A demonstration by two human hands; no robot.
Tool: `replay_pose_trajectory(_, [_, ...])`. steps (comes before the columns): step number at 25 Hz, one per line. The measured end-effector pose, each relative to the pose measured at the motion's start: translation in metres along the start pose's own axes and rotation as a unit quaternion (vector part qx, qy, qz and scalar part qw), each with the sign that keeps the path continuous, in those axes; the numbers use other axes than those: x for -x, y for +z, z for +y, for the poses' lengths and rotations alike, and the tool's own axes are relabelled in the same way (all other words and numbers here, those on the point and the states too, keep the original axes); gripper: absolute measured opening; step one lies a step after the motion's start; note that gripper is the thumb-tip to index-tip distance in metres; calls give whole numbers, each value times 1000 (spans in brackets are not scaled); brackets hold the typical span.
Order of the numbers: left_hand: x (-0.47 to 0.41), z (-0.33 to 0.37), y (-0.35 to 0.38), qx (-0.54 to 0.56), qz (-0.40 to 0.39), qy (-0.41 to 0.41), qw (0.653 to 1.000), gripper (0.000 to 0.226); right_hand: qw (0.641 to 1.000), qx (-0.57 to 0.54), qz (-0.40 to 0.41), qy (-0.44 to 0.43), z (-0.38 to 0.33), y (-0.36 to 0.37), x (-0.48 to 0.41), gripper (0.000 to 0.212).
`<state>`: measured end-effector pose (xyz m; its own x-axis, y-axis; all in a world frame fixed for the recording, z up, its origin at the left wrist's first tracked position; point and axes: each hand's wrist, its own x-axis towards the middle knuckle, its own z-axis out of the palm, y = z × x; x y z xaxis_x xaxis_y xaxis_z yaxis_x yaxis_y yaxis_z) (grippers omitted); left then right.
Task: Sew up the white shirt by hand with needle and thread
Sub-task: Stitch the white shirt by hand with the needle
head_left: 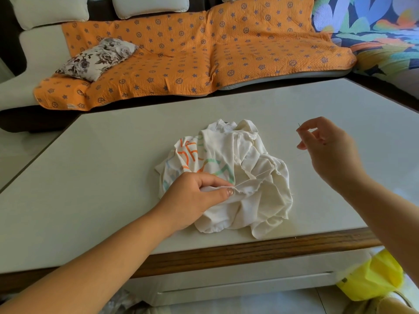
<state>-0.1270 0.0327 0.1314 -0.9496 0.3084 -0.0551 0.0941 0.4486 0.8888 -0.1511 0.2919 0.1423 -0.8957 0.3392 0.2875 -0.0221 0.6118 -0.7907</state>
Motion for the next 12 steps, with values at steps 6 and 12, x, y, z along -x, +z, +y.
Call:
replay_pose_trajectory(6, [-1,1,1,1,-3,5,1000,10,995,-35,-94,6,-30,4,22,12])
replay_pose_trajectory(12, [0,2,1,14,-6,10,1000,13,950,-120,-287,26,-56,26,70,11])
